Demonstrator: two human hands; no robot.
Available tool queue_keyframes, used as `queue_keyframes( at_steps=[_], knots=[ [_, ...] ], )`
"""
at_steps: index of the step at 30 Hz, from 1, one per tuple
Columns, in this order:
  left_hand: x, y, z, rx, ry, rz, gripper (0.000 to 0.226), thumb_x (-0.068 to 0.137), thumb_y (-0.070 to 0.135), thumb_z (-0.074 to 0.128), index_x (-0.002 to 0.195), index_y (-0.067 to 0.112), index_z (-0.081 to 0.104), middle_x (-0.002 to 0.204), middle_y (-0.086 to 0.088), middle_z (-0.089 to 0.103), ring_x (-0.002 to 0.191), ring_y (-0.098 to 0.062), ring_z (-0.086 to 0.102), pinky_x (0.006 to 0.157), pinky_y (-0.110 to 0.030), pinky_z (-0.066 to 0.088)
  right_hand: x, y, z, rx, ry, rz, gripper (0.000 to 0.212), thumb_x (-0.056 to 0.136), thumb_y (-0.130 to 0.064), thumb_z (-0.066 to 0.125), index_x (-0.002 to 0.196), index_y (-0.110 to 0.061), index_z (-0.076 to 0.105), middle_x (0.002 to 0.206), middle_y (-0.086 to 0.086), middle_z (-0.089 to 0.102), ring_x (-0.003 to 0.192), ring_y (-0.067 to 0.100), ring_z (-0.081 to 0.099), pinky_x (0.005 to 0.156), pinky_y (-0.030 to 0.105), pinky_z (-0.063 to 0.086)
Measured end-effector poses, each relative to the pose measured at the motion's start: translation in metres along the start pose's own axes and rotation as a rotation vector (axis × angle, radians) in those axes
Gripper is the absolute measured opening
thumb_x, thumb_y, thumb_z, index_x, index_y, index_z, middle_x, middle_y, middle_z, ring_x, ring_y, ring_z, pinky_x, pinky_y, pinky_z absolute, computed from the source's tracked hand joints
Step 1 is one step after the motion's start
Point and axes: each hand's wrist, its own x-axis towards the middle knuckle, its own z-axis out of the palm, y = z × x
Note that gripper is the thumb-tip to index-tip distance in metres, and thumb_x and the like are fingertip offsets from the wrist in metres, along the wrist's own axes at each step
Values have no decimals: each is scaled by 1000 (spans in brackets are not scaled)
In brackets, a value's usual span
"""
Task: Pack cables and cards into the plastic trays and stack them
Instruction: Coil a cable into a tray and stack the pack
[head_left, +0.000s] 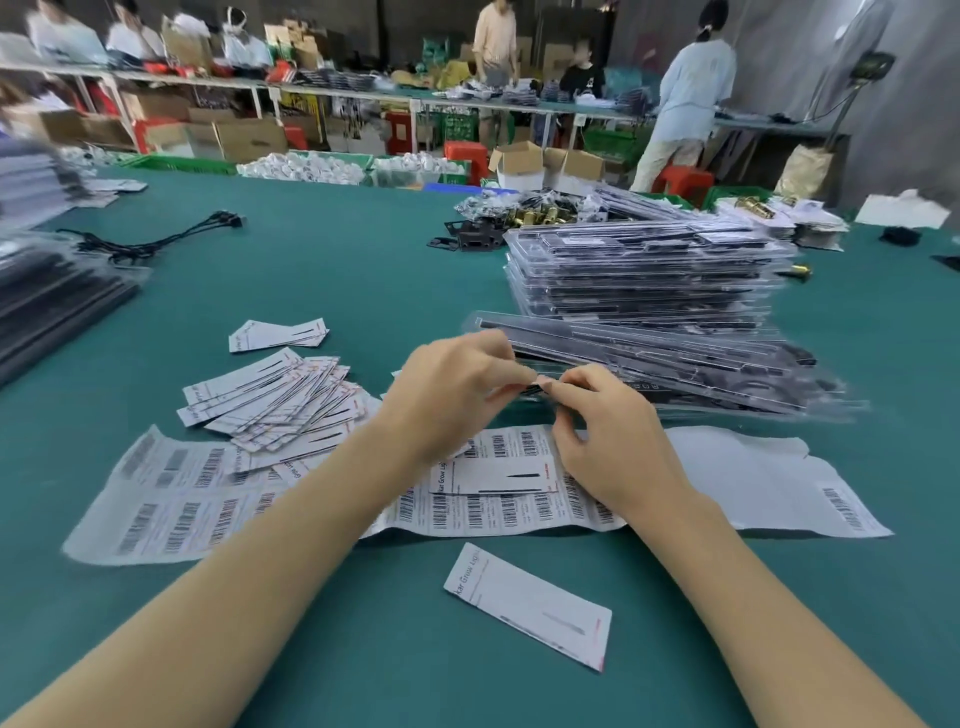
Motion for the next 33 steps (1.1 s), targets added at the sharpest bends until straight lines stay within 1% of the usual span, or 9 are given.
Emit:
queue_keyframes(
  at_steps=[4,7,11,17,23,26,28,30,33],
  knots=[
    [-3,5,18,16,97,-58,9,87,9,75,96,10,77,78,-4,69,60,-28,62,48,-38,52,0,3,-1,91,49,-12,30,88,-5,60,113,-16,71,101,-1,71,92,19,65,82,32,52],
    [1,3,22,-5,47,-60,7,91,14,70,92,8,73,80,-4,69,64,-29,61,56,-42,53,-1,4,0,170,58,50,20,88,-7,60,104,-18,56,89,-1,67,81,20,63,73,39,52],
    [-1,3,24,-67,-56,-4,16,97,19,65,103,11,79,94,-4,70,81,-24,64,69,-41,55,-3,4,1,196,83,72,24,86,-5,61,94,-19,44,77,-3,57,69,16,56,62,41,48],
    [-1,-3,32,-64,-112,-49,30,102,17,57,129,16,69,121,-3,68,112,-22,58,88,-42,51,-2,8,-2,178,127,39,18,85,-4,63,90,-17,52,82,-5,60,76,15,59,68,37,51],
    [15,3,28,84,-177,-80,32,106,18,45,126,22,69,103,0,70,94,-25,62,73,-43,54,-4,17,-13,178,353,59,14,83,-16,65,85,-22,52,68,-14,60,59,5,61,56,14,47],
    [20,6,28,204,-202,-103,34,107,22,39,123,28,68,99,6,68,92,-22,62,70,-36,54,-5,23,-14,111,354,85,10,81,-20,65,81,-22,55,60,-15,60,51,5,58,52,25,50],
    [21,8,29,273,-201,-115,34,107,24,36,120,32,67,98,7,69,91,-20,64,68,-31,52,-6,29,-17,145,306,46,4,80,-15,67,81,-19,67,65,-13,67,57,7,64,58,31,56],
    [24,11,33,322,-199,-114,33,106,25,36,117,31,66,96,7,69,89,-20,64,65,-29,48,-7,32,-19,141,276,4,14,79,-13,69,86,-19,79,75,-8,75,66,10,69,65,34,59],
    [28,12,38,349,-216,-108,29,105,24,40,115,30,66,95,7,67,87,-20,63,60,-29,38,-8,31,-19,78,217,-16,20,78,-17,69,92,-23,82,87,-11,77,78,14,69,71,35,59]
  ],
)
